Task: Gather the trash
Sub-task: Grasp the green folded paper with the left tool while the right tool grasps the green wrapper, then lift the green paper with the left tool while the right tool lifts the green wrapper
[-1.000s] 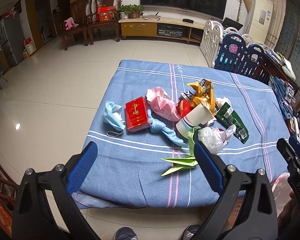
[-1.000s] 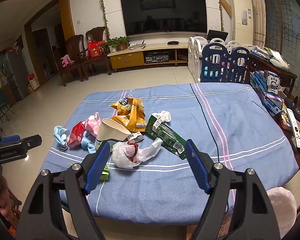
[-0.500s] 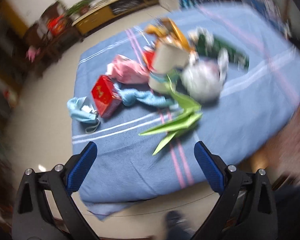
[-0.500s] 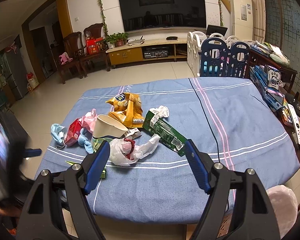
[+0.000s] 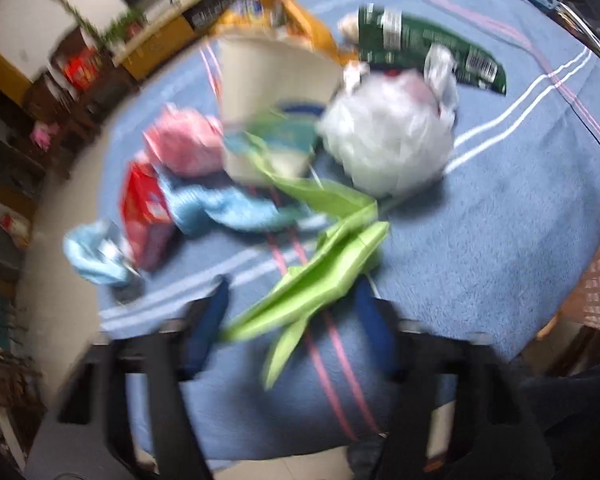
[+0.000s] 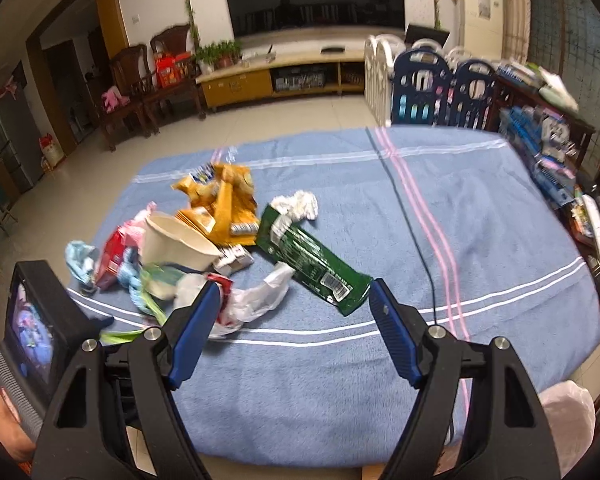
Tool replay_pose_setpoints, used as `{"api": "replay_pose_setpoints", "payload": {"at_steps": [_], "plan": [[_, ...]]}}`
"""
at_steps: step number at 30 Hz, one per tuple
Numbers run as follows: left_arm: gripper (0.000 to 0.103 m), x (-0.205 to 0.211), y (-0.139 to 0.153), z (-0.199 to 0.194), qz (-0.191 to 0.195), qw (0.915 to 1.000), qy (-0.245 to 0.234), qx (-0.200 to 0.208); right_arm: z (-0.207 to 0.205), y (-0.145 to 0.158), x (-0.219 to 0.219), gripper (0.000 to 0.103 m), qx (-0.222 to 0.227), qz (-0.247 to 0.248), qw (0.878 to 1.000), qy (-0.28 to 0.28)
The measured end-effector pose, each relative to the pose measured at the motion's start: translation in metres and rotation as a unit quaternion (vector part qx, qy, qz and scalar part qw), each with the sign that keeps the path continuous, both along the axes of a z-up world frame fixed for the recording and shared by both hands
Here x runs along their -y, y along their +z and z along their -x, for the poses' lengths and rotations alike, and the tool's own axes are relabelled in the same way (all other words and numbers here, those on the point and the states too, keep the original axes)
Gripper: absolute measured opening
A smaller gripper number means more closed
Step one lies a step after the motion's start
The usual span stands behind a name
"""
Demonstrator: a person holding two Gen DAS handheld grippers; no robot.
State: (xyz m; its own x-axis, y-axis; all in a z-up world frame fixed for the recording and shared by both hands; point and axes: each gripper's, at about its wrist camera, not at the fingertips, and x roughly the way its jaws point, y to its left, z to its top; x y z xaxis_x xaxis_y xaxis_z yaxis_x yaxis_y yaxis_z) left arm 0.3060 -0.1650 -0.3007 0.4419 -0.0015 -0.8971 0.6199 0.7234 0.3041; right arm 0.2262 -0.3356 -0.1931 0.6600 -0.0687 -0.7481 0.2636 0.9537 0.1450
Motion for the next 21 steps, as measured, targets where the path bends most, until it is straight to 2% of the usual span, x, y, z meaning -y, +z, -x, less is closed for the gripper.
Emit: {"api": "replay_pose_setpoints", "payload": {"at_steps": [1,5,6,7,9,12,14,17,19,20,21], "plan": [[0.027,-0.003,-0.002,-0.003,0.010,0.9998,0.009,-0.017,-0.006,-0.006,0.005,0.075,-0.008,-0.004,1.000,-0.002],[0.026,-0.011,0.014,-0.007,0.052,0.9978,0.028,-0.031,-0.024,-0.026,0.020,0.075,-0.019,-0.014,1.000,0.002],[0.025,-0.015,0.026,-0.007,0.075,0.9961,0.033,-0.032,-0.028,-0.028,0.020,0.075,-0.021,-0.011,1.000,0.006],[0.016,-0.018,0.037,-0.008,0.095,0.9943,0.037,-0.032,-0.033,-0.034,0.023,0.075,-0.024,-0.003,1.000,0.010],[0.016,-0.029,0.068,-0.007,0.150,0.9871,0.052,-0.022,-0.041,-0.041,0.027,0.075,-0.029,0.004,0.999,0.014],[0.016,-0.048,0.106,-0.003,0.225,0.9718,0.069,0.000,-0.053,-0.050,0.031,0.075,-0.029,0.001,0.999,0.023],[0.016,-0.061,0.132,0.004,0.277,0.9575,0.079,0.014,-0.061,-0.056,0.032,0.075,-0.029,0.005,0.999,0.034],[0.016,-0.068,0.154,0.013,0.309,0.9475,0.074,0.033,-0.073,-0.065,0.030,0.075,-0.029,0.013,0.998,0.051],[0.016,-0.075,0.162,0.016,0.328,0.9410,0.075,0.040,-0.081,-0.076,0.029,0.075,-0.044,0.020,0.997,0.056],[0.016,-0.077,0.164,0.015,0.336,0.9377,0.080,0.041,-0.083,-0.080,0.028,0.066,-0.049,0.023,0.997,0.059],[0.016,-0.080,0.165,0.018,0.342,0.9350,0.085,0.040,-0.086,-0.084,0.028,0.052,-0.056,0.026,0.996,0.061]]}}
